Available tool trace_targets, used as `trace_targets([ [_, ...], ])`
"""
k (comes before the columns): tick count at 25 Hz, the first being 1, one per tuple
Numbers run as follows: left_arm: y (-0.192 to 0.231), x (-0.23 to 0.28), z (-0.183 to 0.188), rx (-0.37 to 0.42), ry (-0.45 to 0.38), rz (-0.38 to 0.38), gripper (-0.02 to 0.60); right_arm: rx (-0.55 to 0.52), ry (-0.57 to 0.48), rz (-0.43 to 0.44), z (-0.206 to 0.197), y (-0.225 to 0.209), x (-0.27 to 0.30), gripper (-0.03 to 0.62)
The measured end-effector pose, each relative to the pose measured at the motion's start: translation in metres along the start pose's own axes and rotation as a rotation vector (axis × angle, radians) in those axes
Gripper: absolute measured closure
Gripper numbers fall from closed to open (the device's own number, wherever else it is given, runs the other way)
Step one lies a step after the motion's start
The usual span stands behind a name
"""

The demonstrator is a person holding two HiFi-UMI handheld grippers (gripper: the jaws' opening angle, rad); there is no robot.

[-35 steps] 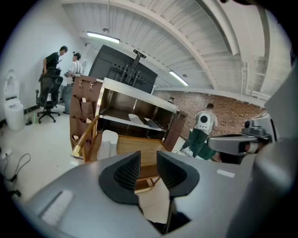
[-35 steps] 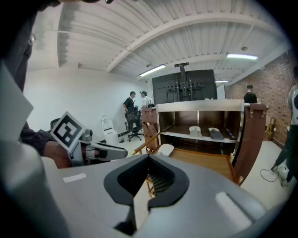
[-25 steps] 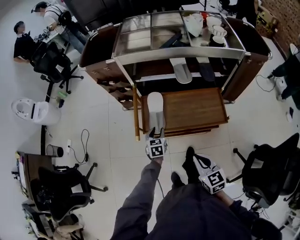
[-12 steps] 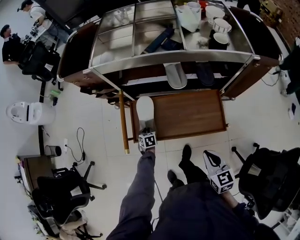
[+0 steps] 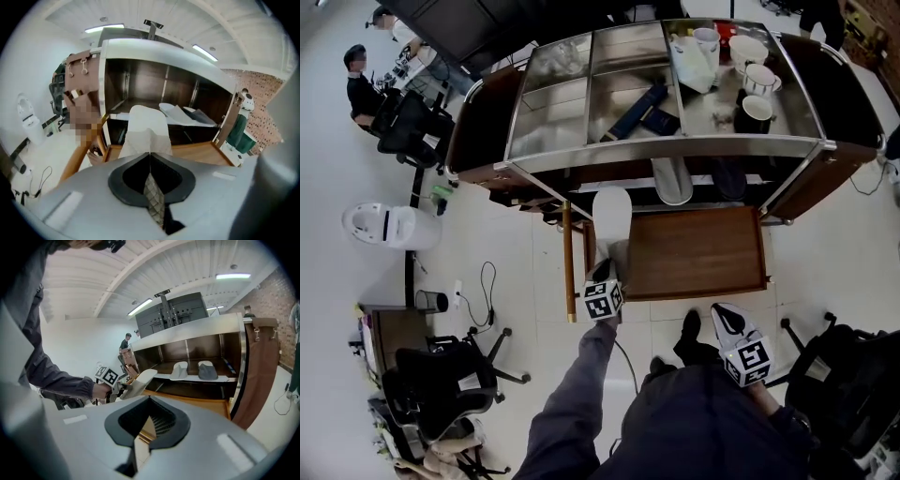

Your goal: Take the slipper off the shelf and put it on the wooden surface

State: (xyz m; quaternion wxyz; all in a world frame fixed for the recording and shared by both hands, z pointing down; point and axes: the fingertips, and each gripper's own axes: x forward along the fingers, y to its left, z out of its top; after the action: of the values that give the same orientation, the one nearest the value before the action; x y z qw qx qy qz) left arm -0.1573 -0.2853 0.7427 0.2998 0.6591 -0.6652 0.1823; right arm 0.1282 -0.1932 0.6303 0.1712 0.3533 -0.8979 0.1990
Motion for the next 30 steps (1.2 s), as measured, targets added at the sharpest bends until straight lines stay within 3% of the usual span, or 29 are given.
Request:
trace_targets([
  [3,-0.001,0.022,0.065,-0.020,-0.032,-0.019,0.555,0.007,-0.025,0.009,0.011,-0.003,0.005,0.592],
  [8,0.005,0.106,0.147,-0.008,-0.035,0.030,0.555,0.038,-0.032,-0.056,0.011,-0.028,-0.006,0.592],
  [13,0.006,0.184,0.162,-0.062,0.026,0.047,0.555,0.099,-0.020,-0.206,-0.005,-0.071,-0.039,0.592],
  [17,0.005,0.205,0.163,-0.136,0.045,0.033,0.535,0.126,-0.023,-0.272,-0.012,-0.089,-0.054,0.592],
  [23,0.000,0.149,0.170,-0.128,-0.112,-0.020,0.441,0.104,-0.036,-0.220,-0.012,-0.057,-0.049,0.592],
  [25,-0.003,0.114,0.166,-0.142,-0.161,-0.046,0.440,0.078,-0.049,-0.185,-0.007,-0.038,-0.043,0.592],
  [30,-0.047,-0.017,0.108,-0.066,-0.240,-0.154,0.440,0.015,-0.075,-0.106,0.000,0.017,-0.034,0.592],
])
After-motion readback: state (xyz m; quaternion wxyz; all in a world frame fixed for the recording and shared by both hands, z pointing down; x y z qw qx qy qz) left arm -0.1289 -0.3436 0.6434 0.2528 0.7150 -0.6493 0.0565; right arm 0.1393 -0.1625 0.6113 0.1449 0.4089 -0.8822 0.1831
